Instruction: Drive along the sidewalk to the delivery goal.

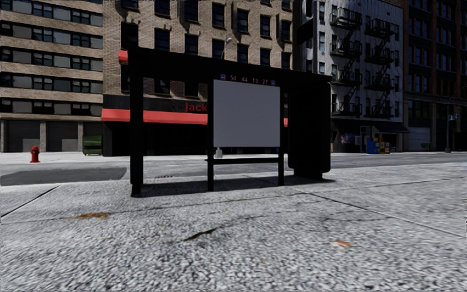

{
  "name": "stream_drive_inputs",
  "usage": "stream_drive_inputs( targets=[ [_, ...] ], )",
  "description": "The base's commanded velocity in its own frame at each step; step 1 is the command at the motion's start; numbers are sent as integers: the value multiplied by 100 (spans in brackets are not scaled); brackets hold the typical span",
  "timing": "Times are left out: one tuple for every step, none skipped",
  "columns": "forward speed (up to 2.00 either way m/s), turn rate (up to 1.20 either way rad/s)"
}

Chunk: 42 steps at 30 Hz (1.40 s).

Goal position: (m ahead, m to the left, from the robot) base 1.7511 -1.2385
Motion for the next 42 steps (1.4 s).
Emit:
stream_drive_inputs(
  targets=[
    [125, -45],
    [125, -45],
    [125, -50],
    [125, -53],
    [125, -54],
    [125, -54],
    [125, -54],
    [125, -54],
    [125, -54],
    [125, -54],
    [125, -54],
    [125, -54],
    [125, -54],
    [125, -54],
    [125, -54],
    [125, -54],
    [125, -54],
    [125, -54],
    [125, -54],
    [125, -54],
    [125, -54],
    [125, -54],
    [125, -54],
    [125, -54],
    [125, -54],
    [125, -54],
    [125, -54],
    [125, -54],
    [125, -54],
    [125, -54],
    [125, -54],
    [125, -54],
    [125, -54],
    [125, -54],
    [125, -54],
    [125, -54],
    [125, -54],
    [125, -54],
    [125, -54],
    [125, -54],
    [125, -54],
    [125, -54]
  ],
)
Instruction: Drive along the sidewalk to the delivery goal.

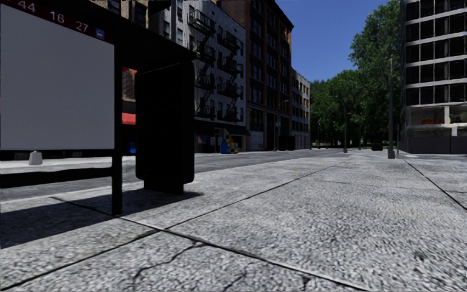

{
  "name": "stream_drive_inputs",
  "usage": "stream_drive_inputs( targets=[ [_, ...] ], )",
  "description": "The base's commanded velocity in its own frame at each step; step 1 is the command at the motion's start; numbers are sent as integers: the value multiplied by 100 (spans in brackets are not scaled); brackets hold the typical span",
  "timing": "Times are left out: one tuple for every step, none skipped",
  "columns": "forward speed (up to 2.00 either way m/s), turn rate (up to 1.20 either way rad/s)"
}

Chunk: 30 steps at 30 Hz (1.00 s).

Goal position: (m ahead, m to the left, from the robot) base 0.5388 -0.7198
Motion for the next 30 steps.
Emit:
stream_drive_inputs(
  targets=[
    [125, -54],
    [125, -54],
    [125, -54],
    [125, -54],
    [125, -54],
    [125, -54],
    [125, -54],
    [125, -54],
    [125, -54],
    [125, -54],
    [125, -54],
    [125, -54],
    [125, -54],
    [125, -54],
    [125, -54],
    [125, -54],
    [125, -54],
    [125, -54],
    [125, -54],
    [125, -54],
    [125, -54],
    [125, -54],
    [125, -54],
    [125, -54],
    [125, -54],
    [125, -54],
    [125, -54],
    [117, 0],
    [0, 0],
    [0, 0]
  ],
)
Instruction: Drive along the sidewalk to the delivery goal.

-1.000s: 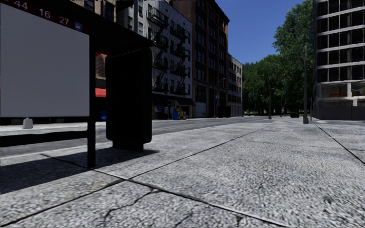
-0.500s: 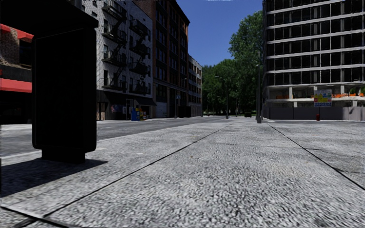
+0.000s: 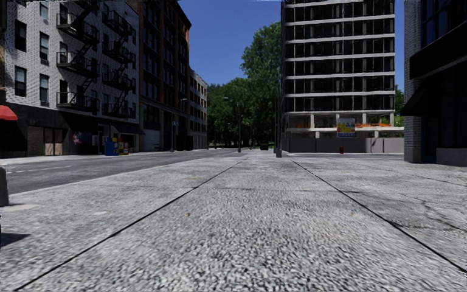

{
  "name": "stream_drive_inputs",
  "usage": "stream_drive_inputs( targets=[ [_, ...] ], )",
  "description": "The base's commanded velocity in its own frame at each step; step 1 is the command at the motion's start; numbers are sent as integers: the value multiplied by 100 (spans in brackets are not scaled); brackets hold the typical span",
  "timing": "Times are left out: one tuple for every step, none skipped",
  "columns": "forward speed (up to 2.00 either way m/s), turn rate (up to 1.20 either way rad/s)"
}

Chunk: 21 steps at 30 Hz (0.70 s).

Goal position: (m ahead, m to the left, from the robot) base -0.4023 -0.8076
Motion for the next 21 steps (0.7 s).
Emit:
stream_drive_inputs(
  targets=[
    [0, 0],
    [0, 0],
    [0, 0],
    [0, 0],
    [0, 0],
    [0, 0],
    [0, 0],
    [0, 0],
    [0, 0],
    [0, 0],
    [0, 0],
    [0, 0],
    [0, 0],
    [0, 0],
    [0, 0],
    [0, 0],
    [0, 0],
    [0, 0],
    [0, 0],
    [0, 0],
    [0, 0]
  ],
)
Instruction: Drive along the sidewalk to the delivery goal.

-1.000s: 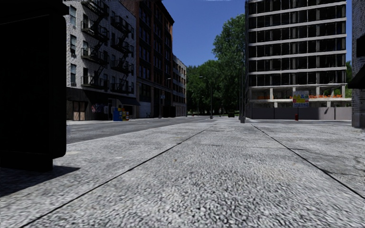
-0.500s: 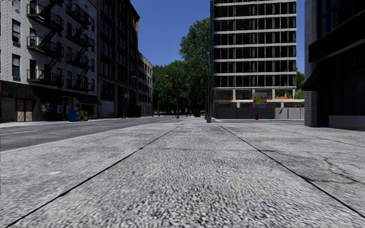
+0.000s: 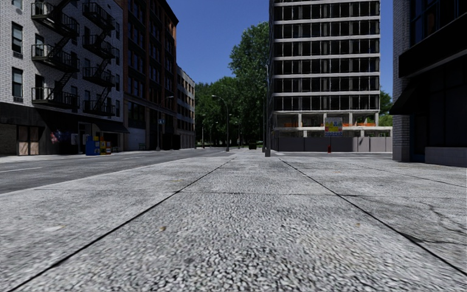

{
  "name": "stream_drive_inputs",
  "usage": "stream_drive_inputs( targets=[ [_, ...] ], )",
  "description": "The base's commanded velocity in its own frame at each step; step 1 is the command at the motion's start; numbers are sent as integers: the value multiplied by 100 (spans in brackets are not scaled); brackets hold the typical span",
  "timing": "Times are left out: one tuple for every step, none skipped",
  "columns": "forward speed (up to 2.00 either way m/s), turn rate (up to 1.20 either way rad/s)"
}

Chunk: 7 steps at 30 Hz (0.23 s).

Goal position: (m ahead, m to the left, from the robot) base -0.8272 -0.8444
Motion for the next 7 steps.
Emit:
stream_drive_inputs(
  targets=[
    [0, 0],
    [0, 0],
    [0, 0],
    [0, 0],
    [0, 0],
    [0, 0],
    [0, 0]
  ],
)
